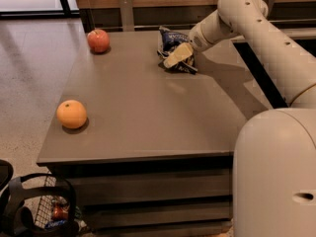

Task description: Move blue chip bag near orange

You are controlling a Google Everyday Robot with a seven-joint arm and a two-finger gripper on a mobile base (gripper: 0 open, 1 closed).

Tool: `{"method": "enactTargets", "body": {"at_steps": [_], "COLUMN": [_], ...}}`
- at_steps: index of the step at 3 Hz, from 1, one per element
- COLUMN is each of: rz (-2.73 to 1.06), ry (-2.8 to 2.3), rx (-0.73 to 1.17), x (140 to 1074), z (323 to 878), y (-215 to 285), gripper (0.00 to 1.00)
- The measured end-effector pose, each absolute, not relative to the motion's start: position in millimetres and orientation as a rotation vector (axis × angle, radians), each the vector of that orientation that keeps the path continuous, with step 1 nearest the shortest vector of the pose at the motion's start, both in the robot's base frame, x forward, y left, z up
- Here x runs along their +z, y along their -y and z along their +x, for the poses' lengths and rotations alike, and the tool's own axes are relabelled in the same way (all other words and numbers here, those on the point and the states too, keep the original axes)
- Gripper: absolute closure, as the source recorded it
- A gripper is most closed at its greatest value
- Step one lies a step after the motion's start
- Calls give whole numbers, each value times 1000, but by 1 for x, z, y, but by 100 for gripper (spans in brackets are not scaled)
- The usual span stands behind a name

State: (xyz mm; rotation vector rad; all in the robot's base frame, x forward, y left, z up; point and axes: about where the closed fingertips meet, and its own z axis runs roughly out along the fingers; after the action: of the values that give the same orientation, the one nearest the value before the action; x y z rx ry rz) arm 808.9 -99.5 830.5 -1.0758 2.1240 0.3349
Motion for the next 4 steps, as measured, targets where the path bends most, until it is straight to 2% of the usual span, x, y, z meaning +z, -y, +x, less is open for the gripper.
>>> {"method": "enactTargets", "body": {"at_steps": [4], "rz": [-1088], "ry": [-2131], "rx": [349], "x": [821], "z": [810], "y": [92], "gripper": [100]}}
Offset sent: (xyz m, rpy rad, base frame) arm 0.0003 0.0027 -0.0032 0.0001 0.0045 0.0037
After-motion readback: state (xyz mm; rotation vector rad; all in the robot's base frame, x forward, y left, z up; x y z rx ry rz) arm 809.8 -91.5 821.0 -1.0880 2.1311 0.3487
